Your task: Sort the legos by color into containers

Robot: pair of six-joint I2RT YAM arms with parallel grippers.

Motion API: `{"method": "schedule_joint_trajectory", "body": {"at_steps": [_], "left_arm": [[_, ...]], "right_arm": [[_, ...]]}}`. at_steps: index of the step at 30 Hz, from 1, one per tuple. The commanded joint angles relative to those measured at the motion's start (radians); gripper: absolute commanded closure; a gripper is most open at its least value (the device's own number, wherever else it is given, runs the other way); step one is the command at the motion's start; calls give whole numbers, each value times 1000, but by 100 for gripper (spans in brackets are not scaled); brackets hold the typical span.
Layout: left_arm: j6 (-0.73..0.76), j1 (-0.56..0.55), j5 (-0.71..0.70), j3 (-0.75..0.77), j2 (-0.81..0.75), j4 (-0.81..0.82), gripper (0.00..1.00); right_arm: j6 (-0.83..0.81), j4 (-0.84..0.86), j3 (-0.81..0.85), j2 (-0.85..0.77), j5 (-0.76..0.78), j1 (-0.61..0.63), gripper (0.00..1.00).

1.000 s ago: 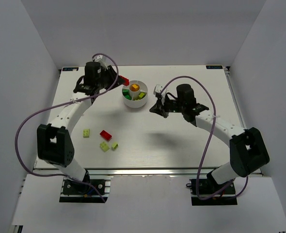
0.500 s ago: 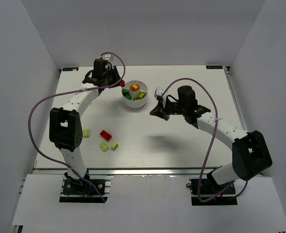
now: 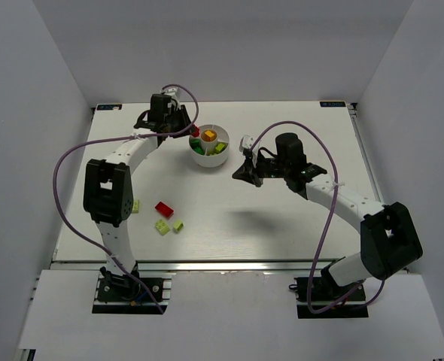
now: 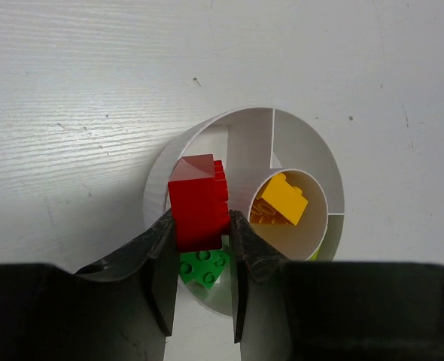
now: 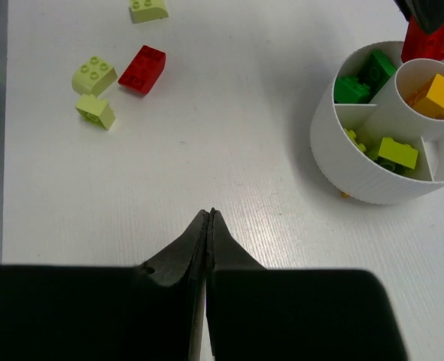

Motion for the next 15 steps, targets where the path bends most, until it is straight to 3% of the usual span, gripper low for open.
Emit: {"method": "schedule_joint_trajectory", "body": {"at_steps": [1, 7, 9, 15], "left_arm": [[0, -6, 25, 45, -11, 17, 95], [-3, -12, 32, 66, 12, 14, 90], [-2, -13, 30, 74, 22, 7, 84], [0, -16, -1, 79, 26, -15, 53]], "right_arm": [[6, 27, -14, -9, -23, 0, 100], [10, 27, -13, -6, -26, 0, 100], [10, 28, -11, -5, -26, 0, 100], [8, 25, -8, -5, -25, 0, 100]]}}
